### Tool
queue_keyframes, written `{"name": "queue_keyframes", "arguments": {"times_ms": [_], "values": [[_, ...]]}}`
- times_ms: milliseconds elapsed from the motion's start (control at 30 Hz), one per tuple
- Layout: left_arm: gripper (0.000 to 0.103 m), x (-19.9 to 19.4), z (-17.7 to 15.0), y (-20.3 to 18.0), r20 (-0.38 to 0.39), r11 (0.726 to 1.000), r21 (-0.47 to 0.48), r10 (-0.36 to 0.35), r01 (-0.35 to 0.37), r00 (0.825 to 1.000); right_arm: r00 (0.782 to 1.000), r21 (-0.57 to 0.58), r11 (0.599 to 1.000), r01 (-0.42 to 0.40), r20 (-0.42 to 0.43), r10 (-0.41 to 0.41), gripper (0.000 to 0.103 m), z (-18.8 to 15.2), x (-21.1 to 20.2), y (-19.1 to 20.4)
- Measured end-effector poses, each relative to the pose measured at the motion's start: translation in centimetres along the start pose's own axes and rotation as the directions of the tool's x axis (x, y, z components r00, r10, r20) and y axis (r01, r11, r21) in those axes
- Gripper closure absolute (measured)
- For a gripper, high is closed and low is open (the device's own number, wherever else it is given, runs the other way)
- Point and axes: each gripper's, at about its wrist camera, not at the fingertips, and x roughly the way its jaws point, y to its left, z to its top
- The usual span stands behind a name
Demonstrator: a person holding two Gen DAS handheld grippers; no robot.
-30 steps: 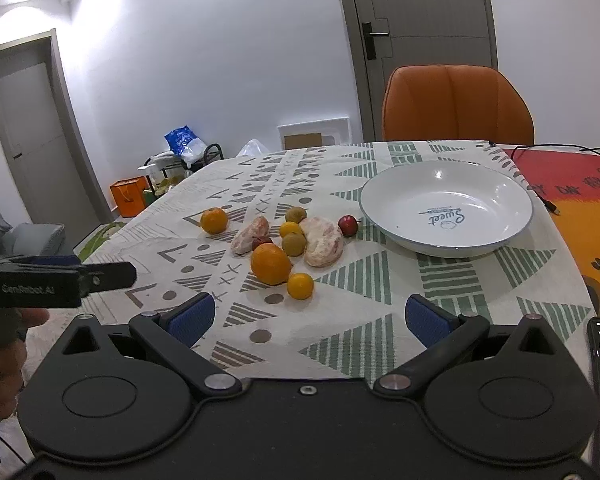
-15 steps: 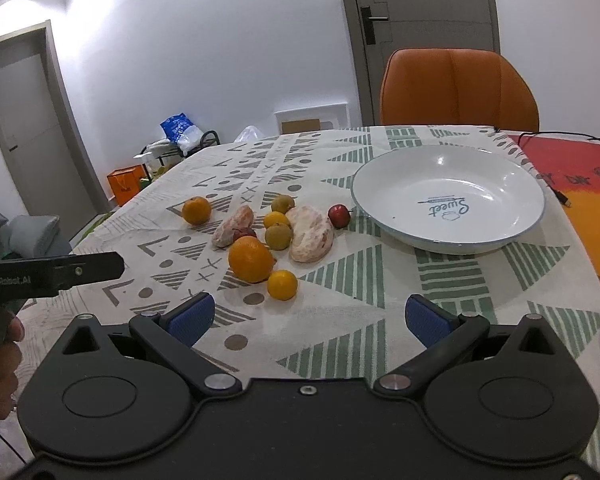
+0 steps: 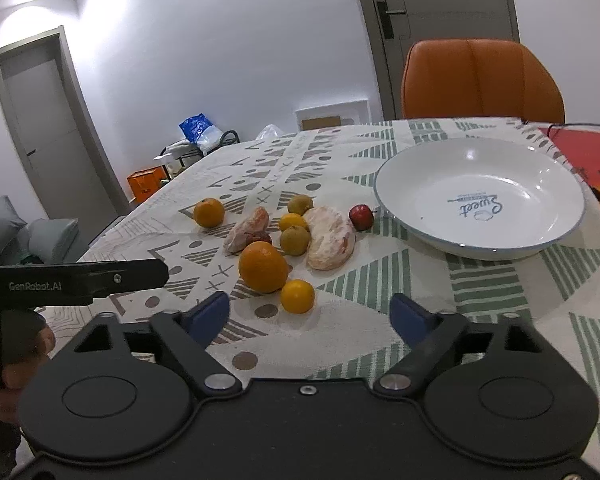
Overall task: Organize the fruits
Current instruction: 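Move left tool toward large orange while right tool approaches small tangerine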
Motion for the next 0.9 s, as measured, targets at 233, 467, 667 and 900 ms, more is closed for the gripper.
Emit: {"name": "queue_keyframes", "arguments": {"times_ms": [233, 467, 667, 900], "values": [[0.004, 1.8, 0.5, 0.0, -0.035, 1.0, -0.011, -0.018, 0.017, 0.999, 0.999, 0.015, 0.999, -0.029, -0.022, 0.03, 0.036, 0.1, 1.2, -0.5], [0.004, 3.1, 0.9, -0.5, -0.045, 1.0, 0.007, -0.028, 0.029, 0.999, 0.996, 0.025, 0.998, -0.064, -0.055, 0.065, 0.05, 0.4, 2.7, -0.7], [0.004, 3.8, 1.4, -0.8, -0.058, 0.998, -0.006, -0.067, 0.067, 0.996, 0.993, 0.027, 0.996, -0.091, -0.075, 0.092, 0.053, 0.7, 3.7, -0.9], [0.004, 4.4, 1.8, -1.2, -0.062, 0.997, 0.002, -0.071, 0.071, 0.996, 0.99, 0.029, 0.994, -0.108, -0.087, 0.111, 0.079, 0.7, 4.7, -1.0]]}}
